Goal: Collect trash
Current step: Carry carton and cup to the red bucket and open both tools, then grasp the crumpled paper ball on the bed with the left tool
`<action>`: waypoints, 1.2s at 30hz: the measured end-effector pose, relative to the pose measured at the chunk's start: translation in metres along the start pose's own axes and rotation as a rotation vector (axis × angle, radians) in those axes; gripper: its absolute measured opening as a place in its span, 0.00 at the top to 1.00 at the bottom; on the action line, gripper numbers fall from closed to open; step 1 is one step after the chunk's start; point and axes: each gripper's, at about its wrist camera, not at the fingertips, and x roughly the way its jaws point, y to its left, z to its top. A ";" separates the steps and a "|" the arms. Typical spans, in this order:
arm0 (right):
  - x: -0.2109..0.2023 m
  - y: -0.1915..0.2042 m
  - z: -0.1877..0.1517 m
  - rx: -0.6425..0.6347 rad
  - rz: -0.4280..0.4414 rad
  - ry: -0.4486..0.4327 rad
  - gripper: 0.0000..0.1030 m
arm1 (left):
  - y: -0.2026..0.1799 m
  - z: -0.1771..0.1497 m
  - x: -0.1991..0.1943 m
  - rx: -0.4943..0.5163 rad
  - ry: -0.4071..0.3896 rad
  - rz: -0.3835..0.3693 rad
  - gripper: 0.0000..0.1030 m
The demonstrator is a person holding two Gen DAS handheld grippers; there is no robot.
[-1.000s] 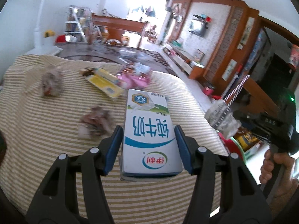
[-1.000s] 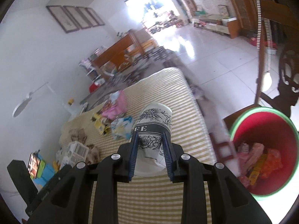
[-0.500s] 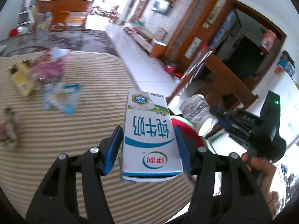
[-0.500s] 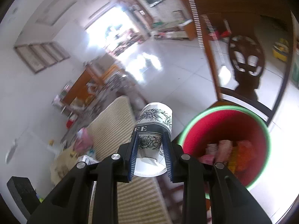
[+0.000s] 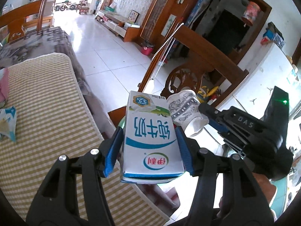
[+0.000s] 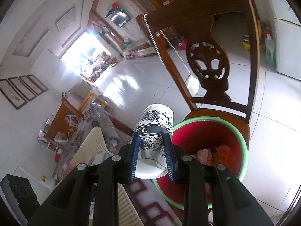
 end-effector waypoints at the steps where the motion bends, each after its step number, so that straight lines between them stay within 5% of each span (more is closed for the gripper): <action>1: 0.000 0.000 0.000 0.002 -0.005 -0.002 0.73 | -0.002 0.001 0.003 0.007 0.007 0.003 0.47; 3: 0.000 0.001 0.000 -0.001 -0.023 -0.010 0.69 | -0.002 0.002 0.009 0.016 0.028 0.002 0.45; 5: -0.002 -0.001 0.001 0.007 -0.037 -0.033 0.57 | -0.003 0.001 0.012 0.016 0.038 0.005 0.22; 22: 0.016 0.032 -0.011 -0.079 -0.001 0.042 0.44 | 0.051 -0.031 -0.030 -0.120 0.008 0.043 0.22; 30: 0.029 0.067 -0.029 -0.158 0.022 0.106 0.35 | 0.119 -0.052 -0.102 -0.172 -0.076 0.225 0.22; 36: 0.041 0.094 -0.046 -0.209 0.049 0.166 0.35 | 0.216 -0.049 -0.178 -0.212 -0.137 0.503 0.21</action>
